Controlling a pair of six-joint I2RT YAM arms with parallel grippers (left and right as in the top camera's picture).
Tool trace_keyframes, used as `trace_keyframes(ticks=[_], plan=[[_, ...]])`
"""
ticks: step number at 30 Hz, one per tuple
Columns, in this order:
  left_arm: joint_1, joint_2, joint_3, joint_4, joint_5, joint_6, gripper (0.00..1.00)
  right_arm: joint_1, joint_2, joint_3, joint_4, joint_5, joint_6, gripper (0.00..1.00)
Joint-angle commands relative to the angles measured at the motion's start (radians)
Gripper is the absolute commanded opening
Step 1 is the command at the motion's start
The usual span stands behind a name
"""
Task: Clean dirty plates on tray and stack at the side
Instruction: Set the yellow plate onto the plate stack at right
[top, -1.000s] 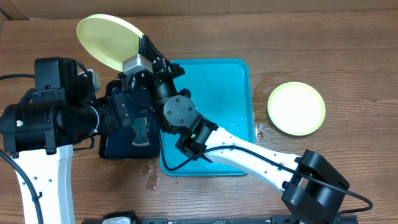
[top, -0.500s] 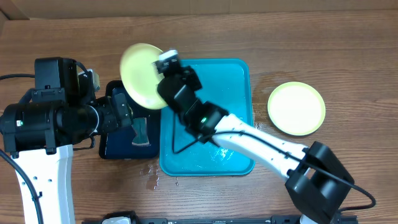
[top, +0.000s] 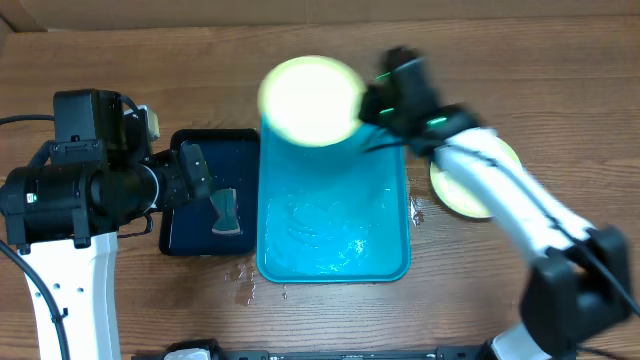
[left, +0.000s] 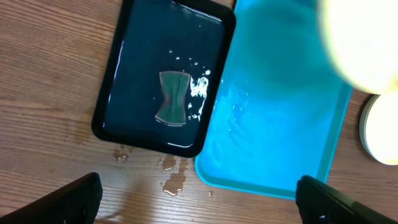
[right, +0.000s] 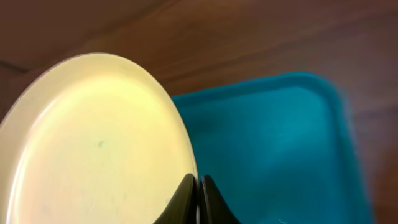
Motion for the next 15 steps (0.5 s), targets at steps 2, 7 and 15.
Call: trace_keyframes(ticks=[2, 7, 15], plan=[[-0.002, 0.002, 0.002, 0.035, -0.003, -0.011, 1.00, -0.210, -0.096, 0.014, -0.218, -0.140, -0.036, 0.04], [-0.002, 0.002, 0.002, 0.055, -0.004, -0.011, 1.00, -0.406, -0.090, 0.013, -0.485, -0.098, -0.152, 0.04], [-0.002, 0.002, 0.002, 0.055, -0.004, -0.011, 1.00, -0.590, -0.089, 0.008, -0.708, 0.080, -0.173, 0.04]])
